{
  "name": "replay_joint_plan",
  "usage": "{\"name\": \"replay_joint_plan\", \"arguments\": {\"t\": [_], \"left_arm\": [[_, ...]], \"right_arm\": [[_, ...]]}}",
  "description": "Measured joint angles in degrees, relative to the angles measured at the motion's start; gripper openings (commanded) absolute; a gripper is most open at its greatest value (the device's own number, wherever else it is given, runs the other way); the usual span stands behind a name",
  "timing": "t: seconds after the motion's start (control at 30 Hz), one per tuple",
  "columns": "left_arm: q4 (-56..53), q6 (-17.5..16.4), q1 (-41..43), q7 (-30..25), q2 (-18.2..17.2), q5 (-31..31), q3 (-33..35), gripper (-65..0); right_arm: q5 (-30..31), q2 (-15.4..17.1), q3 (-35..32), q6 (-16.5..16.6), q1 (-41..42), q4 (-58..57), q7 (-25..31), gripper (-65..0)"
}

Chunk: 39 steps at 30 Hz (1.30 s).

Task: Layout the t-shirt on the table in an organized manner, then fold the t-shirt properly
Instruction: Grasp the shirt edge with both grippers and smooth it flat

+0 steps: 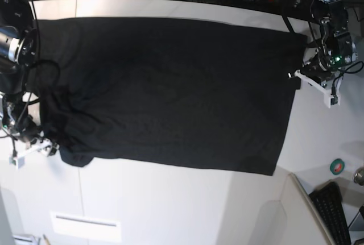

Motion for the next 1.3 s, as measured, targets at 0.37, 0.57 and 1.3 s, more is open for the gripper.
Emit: {"name": "replay_joint_plan", "arguments": {"t": [0.37,0.57,1.3], "left_arm": [[0.0,0.0,-0.28,-0.33,-0.39,0.0,0.0,-65.0],[0.0,0.0,-0.2,-0.33,-0.37,0.0,0.0,-65.0],[2.27,-0.17,3.41,-0.66,1.79,-0.15,0.44,-65.0]], "right_arm": [[-0.02,-0.28,0.0,0.22,2.25,-3.43,0.46,-20.6],[-0.04,-0.13,0.0,0.2,2.08,-3.58,0.42,-20.6],[-0.26,-6.08,-0.15,0.13,-18.86,32.41,-10.23,-65.0]]}}
